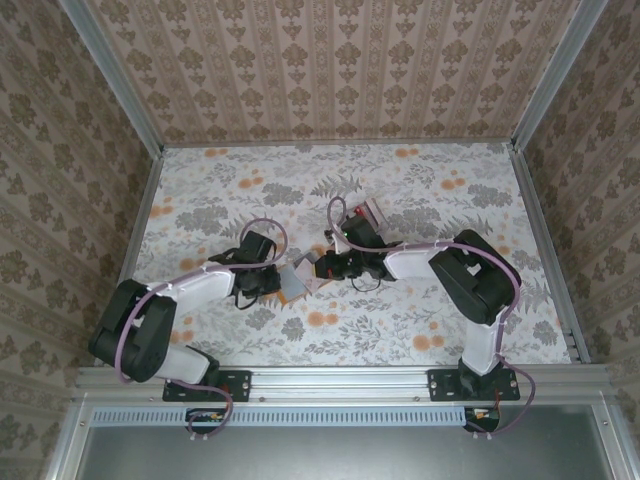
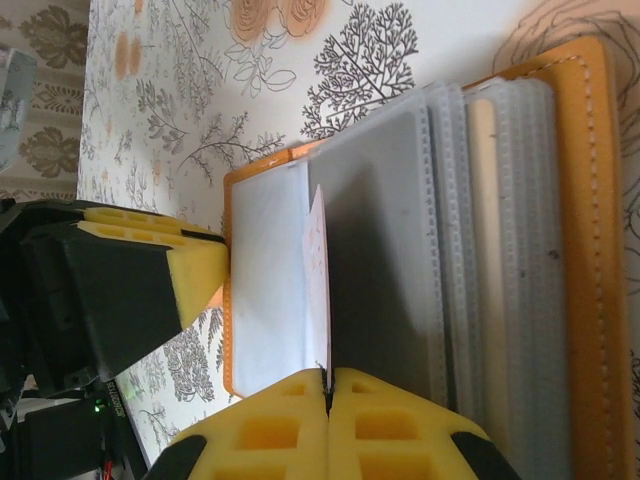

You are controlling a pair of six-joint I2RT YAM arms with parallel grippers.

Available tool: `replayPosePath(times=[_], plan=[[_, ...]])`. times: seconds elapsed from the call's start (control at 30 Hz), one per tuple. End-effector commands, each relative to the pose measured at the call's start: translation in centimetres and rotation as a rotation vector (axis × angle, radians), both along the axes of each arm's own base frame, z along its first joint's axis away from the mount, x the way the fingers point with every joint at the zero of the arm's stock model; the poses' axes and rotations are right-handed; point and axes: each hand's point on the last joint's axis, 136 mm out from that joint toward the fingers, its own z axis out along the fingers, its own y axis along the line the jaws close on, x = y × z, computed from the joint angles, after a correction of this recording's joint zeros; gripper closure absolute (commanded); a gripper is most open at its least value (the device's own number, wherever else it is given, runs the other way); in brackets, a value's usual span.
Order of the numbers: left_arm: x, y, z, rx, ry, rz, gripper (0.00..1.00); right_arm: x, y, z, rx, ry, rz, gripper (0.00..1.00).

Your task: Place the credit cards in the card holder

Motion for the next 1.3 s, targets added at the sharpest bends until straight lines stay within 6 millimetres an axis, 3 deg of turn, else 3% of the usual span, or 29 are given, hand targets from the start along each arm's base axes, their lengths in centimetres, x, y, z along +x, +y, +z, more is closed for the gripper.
replayPosePath(times=[0.0,0.83,1.07,1.27], plan=[[-0.6,0.9,-1.5,0.04,0.051,0.019,0.84,-0.1,0.3,-1.2,-0.027,0.008,0.017,0.94],[-0.6,1.0,-1.7,0.044,0.055,0.015,0.84,1.5,2.9,-1.4,-0.078,-0.064,0.021,0.94],[-0.7,1.1,-1.8,0.047,0.058,0.015,0.84,0.6,3.2,-1.7,-0.133,-0.078,0.055,0.93],[-0.7,1.1,-1.7,0.044,0.056,0.017,0.85,-0.4,2.4,-2.2,-0.173,-0.059,0.053,0.86]])
